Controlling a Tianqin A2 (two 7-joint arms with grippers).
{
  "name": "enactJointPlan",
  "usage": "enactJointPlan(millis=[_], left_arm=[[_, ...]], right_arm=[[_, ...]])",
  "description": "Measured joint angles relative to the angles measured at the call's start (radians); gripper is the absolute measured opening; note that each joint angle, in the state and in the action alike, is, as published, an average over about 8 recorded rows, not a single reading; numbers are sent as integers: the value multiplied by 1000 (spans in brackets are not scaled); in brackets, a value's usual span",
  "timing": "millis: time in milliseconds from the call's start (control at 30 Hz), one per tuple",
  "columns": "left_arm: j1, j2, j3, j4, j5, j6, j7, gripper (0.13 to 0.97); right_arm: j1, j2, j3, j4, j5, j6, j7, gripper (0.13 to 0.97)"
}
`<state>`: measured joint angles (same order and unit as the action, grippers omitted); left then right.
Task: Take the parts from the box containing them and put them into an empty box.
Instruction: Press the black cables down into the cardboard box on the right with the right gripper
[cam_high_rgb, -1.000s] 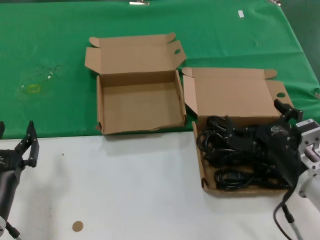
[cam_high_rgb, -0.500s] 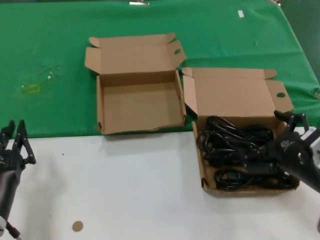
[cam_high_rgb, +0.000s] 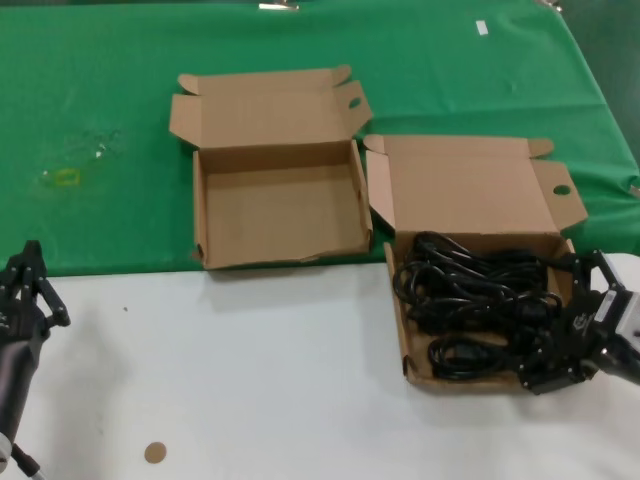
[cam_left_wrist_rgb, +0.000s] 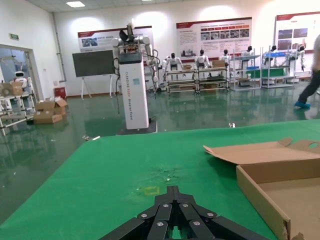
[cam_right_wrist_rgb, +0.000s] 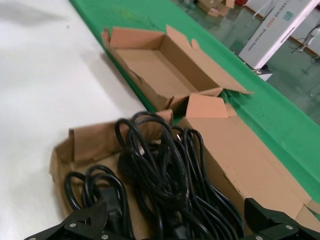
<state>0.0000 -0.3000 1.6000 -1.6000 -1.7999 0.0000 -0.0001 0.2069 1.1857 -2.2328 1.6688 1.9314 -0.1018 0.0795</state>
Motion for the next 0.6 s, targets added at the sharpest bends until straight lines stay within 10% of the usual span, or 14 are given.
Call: enactJointPlan(millis=[600], left_arm=[[0, 0, 0, 0, 0, 0, 0, 144]], right_arm=[[37, -125, 116, -123, -324, -177, 99, 877]])
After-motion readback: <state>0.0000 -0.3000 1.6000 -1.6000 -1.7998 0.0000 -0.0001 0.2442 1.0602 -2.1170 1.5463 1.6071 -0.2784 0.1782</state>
